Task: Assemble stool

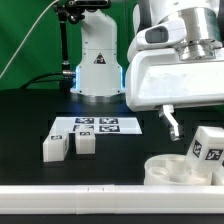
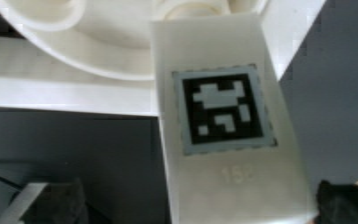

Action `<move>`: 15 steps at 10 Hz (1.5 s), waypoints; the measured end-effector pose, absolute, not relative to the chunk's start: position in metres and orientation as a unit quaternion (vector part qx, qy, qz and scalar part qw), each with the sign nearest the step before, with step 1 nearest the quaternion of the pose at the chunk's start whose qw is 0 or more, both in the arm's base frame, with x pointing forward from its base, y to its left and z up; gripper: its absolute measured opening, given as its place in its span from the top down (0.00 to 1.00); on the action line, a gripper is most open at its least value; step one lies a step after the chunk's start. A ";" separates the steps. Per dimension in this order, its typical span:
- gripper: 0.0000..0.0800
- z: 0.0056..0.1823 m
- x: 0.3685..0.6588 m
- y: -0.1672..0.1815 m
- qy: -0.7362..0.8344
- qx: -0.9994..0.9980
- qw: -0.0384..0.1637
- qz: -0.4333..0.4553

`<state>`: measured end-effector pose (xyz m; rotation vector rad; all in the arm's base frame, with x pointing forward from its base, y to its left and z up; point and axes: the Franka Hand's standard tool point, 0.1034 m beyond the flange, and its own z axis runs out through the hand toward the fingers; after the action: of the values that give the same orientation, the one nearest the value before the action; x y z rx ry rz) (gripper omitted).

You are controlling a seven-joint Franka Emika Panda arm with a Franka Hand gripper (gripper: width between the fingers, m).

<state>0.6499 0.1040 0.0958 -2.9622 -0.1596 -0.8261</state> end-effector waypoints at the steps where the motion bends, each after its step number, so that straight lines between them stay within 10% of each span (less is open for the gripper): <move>1: 0.19 0.103 0.650 0.105 -0.053 -0.964 0.033 -0.259; 4: 0.19 0.125 0.657 0.105 -0.057 -0.970 0.036 -0.235; 15: 0.19 0.106 0.641 0.108 -0.066 -0.997 0.048 -0.016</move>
Offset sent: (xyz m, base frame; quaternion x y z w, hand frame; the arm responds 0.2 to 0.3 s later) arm 0.0127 -0.0033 0.0283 0.0155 -0.0625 -0.0237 0.9976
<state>0.6411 0.1083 0.1062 -3.0393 -0.1999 -0.0486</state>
